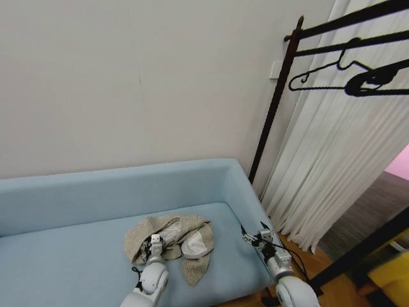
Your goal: Pick up the clothes from the sofa and hang them on the clothes hanger.
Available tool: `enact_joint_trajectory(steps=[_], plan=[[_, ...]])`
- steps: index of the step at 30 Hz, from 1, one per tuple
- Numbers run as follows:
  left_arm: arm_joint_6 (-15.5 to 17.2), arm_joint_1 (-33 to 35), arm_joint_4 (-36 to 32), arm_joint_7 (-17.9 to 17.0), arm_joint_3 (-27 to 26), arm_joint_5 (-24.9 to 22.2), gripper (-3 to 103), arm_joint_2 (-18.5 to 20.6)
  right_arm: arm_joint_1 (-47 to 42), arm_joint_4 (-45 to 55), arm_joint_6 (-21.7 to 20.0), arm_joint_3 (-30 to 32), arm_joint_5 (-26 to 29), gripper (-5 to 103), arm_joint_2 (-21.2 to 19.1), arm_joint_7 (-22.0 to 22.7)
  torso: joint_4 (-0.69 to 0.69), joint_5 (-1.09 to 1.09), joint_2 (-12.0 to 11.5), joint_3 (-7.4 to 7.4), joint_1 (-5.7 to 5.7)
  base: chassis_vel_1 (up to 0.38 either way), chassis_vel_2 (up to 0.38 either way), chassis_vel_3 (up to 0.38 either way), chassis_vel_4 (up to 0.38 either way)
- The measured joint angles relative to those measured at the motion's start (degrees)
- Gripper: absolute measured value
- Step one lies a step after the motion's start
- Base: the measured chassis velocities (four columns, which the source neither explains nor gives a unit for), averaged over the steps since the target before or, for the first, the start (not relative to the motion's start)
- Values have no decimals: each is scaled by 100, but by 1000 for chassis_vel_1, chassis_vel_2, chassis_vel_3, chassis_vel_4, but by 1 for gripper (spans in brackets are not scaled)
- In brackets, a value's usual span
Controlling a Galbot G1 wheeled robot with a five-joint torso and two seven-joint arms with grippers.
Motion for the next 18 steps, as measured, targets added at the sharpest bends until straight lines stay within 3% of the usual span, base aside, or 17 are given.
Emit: enact_joint_trajectory(steps=[2, 3, 7, 11, 13, 18], plan=[[-39, 17, 3, -4, -26, -9, 42, 9, 11, -10, 3, 4, 8, 100, -5, 6, 0, 0, 0, 0, 0, 0, 0, 0, 0], [-51, 32, -7, -4, -30, -10, 42, 20, 20, -16, 4, 6, 10, 100, -5, 13, 0, 0, 0, 0, 0, 0, 0, 0, 0], [-107, 128, -152, 17, -31, -3, 25, 68, 36, -28, 5, 7, 20, 100, -7, 25, 0, 0, 0, 0, 0, 0, 0, 0, 0], [-215, 316, -468, 186, -33, 61, 15, 165, 60, -31, 5, 6, 30, 100, -8, 44, 0, 0, 0, 0, 0, 0, 0, 0, 0], [-319, 475, -788, 396, -56, 163, 4, 267, 91, -33, 5, 1, 38, 100, -9, 61, 0, 0, 0, 0, 0, 0, 0, 0, 0], [-291, 580, -1038, 498, -186, 188, 2, 367, 131, -36, -12, -17, 49, 100, -18, 77, 0, 0, 0, -1, 0, 0, 0, 0, 0]])
